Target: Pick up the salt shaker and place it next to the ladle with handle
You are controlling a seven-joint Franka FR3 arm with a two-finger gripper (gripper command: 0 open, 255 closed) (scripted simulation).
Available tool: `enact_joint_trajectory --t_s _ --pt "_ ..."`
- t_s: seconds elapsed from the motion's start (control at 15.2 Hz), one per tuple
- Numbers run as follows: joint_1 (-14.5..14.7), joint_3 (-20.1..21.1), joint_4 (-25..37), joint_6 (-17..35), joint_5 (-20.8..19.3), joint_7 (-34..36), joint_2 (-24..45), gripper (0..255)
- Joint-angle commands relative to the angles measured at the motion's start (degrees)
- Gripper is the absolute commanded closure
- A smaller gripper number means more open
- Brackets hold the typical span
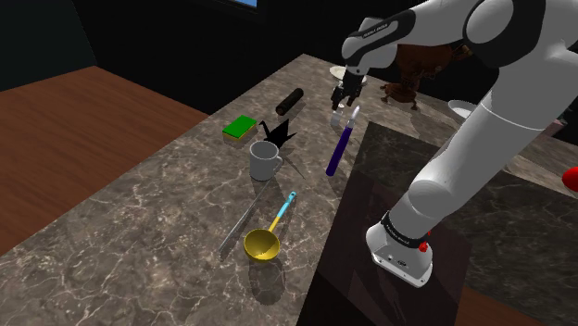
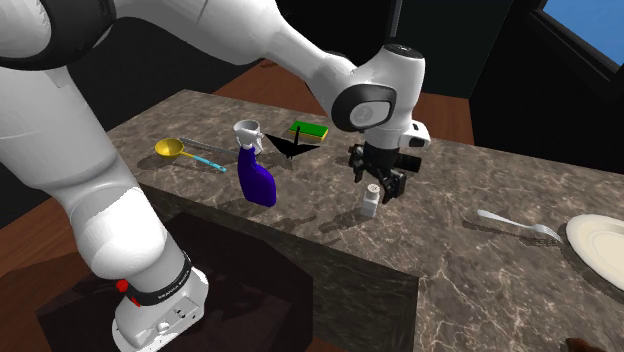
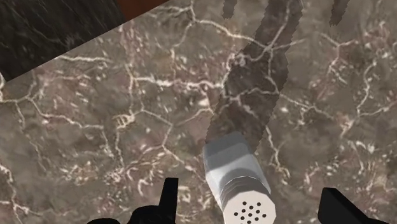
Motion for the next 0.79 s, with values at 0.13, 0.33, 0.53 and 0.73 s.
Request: enact_joint_trajectory --t_s 0.13,0.33,0.53,0.73 --pt "0.00 0.00 -0.11 0.19 0.04 -0.03 0.07 0" --pt "0.00 0.00 -0.10 0.18 0.04 -0.03 0.06 0" --pt "0.00 0.00 -0.10 0.18 0.04 -0.03 0.06 255" --pt "0.00 0.00 -0.11 0.18 0.04 -0.03 0.06 255"
